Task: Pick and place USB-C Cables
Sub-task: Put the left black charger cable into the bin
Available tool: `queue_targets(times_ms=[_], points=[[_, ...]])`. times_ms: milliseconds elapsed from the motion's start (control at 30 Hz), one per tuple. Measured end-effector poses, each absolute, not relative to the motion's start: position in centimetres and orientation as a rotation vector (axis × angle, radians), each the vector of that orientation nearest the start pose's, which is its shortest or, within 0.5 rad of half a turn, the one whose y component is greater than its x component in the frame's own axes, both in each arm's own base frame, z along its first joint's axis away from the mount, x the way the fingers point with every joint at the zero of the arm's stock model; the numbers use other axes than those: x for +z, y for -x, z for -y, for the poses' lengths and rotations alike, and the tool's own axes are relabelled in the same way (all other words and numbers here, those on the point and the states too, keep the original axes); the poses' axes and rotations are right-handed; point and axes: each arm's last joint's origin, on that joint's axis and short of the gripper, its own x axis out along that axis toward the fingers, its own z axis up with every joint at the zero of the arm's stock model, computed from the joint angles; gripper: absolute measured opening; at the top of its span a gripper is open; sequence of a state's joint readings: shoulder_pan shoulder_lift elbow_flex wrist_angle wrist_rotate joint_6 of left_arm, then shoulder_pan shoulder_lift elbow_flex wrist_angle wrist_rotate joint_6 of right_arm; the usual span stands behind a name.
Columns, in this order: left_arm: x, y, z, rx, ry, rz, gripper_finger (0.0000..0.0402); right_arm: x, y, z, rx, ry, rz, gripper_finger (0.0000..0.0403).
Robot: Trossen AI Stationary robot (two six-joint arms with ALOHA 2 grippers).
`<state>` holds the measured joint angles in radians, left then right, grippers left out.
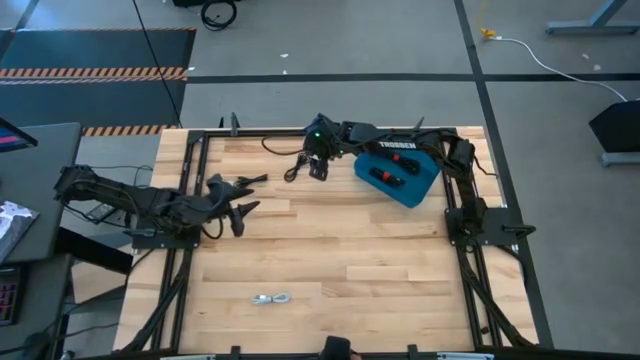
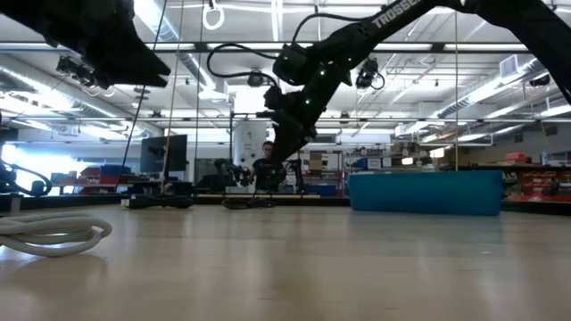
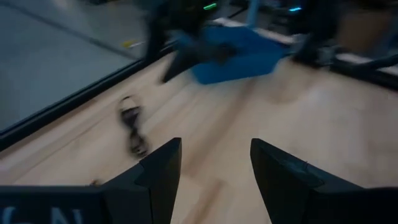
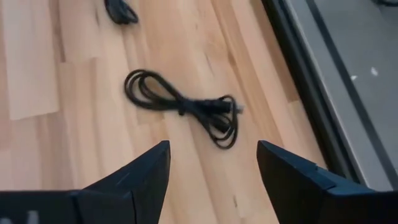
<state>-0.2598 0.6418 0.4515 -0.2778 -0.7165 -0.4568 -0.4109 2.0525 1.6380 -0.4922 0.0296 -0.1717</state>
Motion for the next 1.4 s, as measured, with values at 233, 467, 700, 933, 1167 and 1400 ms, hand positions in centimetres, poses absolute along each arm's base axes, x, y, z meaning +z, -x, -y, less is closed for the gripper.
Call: queue_targets(times_ms=[233, 467, 700, 933, 1167, 1400], points=[[21.5, -12.9, 0.2, 0.826, 0.268, -0.397, 0.0186, 21.3, -41.2, 16.4, -0.292, -0.032, -1.017, 0.0241], [19.6, -14.0, -2.0, 0.893, 0.354, -0.598, 0.017, 22.3, -41.4, 14.9, -0.255, -0.006, -1.037, 0.0241], [18.9, -15.3, -5.2, 0.803, 0.279, -0.845, 0.0184, 26.6, -40.3, 12.6, -0.144, -0.004, -1.116, 0.0241], [21.0, -17.7, -8.0, 0.684, 0.18, -0.994, 0.0222, 31.2, -37.7, 9.6, 0.019, -0.03, -1.134, 0.0241], [17.9, -19.2, -10.8, 0.613, 0.112, -1.408, 0.0252, 35.3, -34.3, 6.5, 0.114, -0.009, -1.108, 0.0241], [15.1, -20.1, -12.1, 0.549, 0.094, -1.578, 0.0256, 38.5, -31.8, 4.2, 0.154, 0.043, -1.018, 0.0241]])
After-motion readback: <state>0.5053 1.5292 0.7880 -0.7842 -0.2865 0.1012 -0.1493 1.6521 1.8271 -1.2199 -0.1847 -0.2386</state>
